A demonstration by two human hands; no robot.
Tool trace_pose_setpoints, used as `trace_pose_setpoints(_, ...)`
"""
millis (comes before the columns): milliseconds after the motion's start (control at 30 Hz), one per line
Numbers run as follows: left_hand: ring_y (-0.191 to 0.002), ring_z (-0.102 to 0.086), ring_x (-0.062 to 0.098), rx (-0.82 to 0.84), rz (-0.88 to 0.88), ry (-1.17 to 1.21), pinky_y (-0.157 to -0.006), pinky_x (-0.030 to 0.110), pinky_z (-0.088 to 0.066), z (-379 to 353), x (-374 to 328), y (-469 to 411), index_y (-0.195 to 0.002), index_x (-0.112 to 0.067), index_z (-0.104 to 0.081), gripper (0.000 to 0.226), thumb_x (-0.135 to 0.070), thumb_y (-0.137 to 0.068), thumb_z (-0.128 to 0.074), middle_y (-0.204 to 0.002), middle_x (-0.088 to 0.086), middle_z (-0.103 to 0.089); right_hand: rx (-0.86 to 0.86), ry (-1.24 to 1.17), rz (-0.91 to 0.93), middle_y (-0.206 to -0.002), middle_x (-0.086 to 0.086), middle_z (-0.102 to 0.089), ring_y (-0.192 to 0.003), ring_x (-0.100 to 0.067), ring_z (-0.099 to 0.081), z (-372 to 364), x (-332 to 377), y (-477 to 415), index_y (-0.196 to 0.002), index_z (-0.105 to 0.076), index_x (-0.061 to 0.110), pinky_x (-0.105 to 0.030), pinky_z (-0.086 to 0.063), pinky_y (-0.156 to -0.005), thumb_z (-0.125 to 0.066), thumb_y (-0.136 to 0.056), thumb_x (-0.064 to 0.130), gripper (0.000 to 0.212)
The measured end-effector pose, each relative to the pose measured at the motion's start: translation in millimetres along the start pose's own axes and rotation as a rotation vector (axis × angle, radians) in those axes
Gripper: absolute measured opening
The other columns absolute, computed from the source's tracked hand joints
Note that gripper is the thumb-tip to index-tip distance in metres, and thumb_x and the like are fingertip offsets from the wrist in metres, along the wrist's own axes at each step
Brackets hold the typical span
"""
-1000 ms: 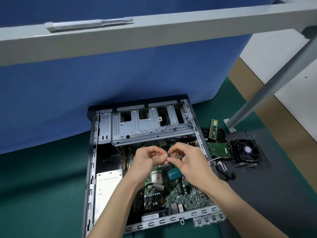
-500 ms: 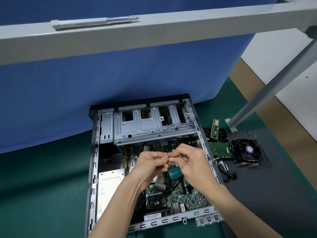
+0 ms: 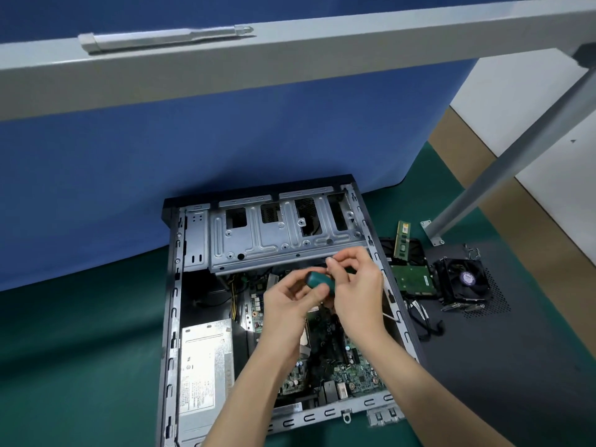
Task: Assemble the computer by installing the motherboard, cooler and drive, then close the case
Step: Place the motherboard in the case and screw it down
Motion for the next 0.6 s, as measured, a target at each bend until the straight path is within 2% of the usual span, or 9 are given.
trace_pose_setpoints(100, -0.098, -0.064, 0.029, -0.037, -0.056, 0.035, -0.091, 0.036, -0.050, 7, -16, -6, -0.106, -0.002, -0.058, 0.032, -0.022, -0.081, -0.062, -0.102, 0.016, -0.069, -0.013, -0.143, -0.013, -0.075, -0.003, -0.066, -0.073, -0.015, -0.067, 2, 6, -3, -0.081, -0.054, 0.016, -0.028, -0.054, -0.070, -0.060, -0.091, 0.003, 0.018)
trace_pose_setpoints(133, -0.097, -0.065, 0.031, -0.039, -0.076, 0.054, -0.091, 0.037, -0.050, 10, -24, -8, -0.108, 0.000, -0.053, 0.036, -0.028, -0.086, -0.056, -0.101, 0.017, -0.069, -0.033, -0.165, -0.016, -0.075, -0.001, -0.066, -0.072, -0.013, -0.067, 6, 7, -4, -0.080, -0.055, 0.017, -0.023, -0.053, -0.068, -0.063, -0.090, 0.003, 0.018)
trace_pose_setpoints(200, -0.084, -0.066, 0.027, -0.073, -0.110, 0.098, -0.084, 0.036, -0.054, 23, -39, -13, -0.107, -0.004, -0.049, 0.032, -0.032, -0.090, -0.050, -0.088, 0.012, -0.068, -0.046, -0.217, -0.050, -0.074, 0.005, -0.066, -0.071, -0.005, -0.064, 12, 5, -7, -0.077, -0.061, 0.018, -0.015, -0.048, -0.066, -0.069, -0.085, 0.004, 0.018)
trace_pose_setpoints(267, -0.064, -0.057, 0.017, -0.094, -0.111, 0.055, -0.068, 0.033, -0.054, 30, -46, -15, -0.099, -0.010, -0.052, 0.021, -0.030, -0.090, -0.054, -0.068, 0.002, -0.058, -0.006, -0.300, -0.109, -0.073, 0.007, -0.068, -0.072, 0.000, -0.062, 9, -2, -7, -0.075, -0.065, 0.017, -0.009, -0.046, -0.065, -0.073, -0.081, 0.003, 0.018)
trace_pose_setpoints(333, -0.051, -0.045, 0.014, -0.042, -0.080, -0.145, -0.051, 0.027, -0.043, 22, -42, -16, -0.087, -0.013, -0.058, 0.021, -0.032, -0.081, -0.066, -0.056, -0.002, -0.049, 0.054, -0.357, -0.157, -0.073, 0.007, -0.069, -0.073, -0.002, -0.063, -1, -5, -3, -0.074, -0.066, 0.015, -0.009, -0.047, -0.066, -0.075, -0.078, 0.000, 0.018)
trace_pose_setpoints(400, -0.045, -0.036, 0.016, 0.040, -0.009, -0.230, -0.043, 0.025, -0.033, 10, -30, -14, -0.077, -0.010, -0.061, 0.026, -0.034, -0.074, -0.072, -0.050, 0.000, -0.044, 0.105, -0.413, -0.171, -0.070, 0.007, -0.069, -0.071, -0.004, -0.063, -9, -6, 2, -0.074, -0.066, 0.013, -0.013, -0.049, -0.064, -0.074, -0.077, -0.004, 0.019)
trace_pose_setpoints(500, -0.045, -0.033, 0.017, 0.146, 0.088, -0.142, -0.045, 0.024, -0.032, -1, -16, -10, -0.087, 0.003, -0.062, 0.036, -0.032, -0.080, -0.068, -0.051, 0.006, -0.043, 0.144, -0.493, -0.179, -0.068, 0.004, -0.068, -0.066, -0.006, -0.063, -14, -8, 3, -0.074, -0.065, 0.010, -0.017, -0.050, -0.060, -0.072, -0.077, -0.009, 0.020)
trace_pose_setpoints(600, -0.046, -0.034, 0.016, 0.219, 0.128, -0.062, -0.048, 0.021, -0.036, -5, -9, -8, -0.089, 0.004, -0.062, 0.031, -0.027, -0.087, -0.063, -0.054, 0.007, -0.047, 0.186, -0.518, -0.188, -0.069, -0.001, -0.069, -0.065, -0.009, -0.064, -15, -11, 4, -0.073, -0.066, 0.009, -0.020, -0.051, -0.061, -0.075, -0.073, -0.009, 0.020)
Point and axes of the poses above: each hand's wrist, its own y-axis away from the middle knuckle, its own z-axis out of the back of the hand, x = y × z, the point moved 10 cm from there along -y, towards the middle knuckle
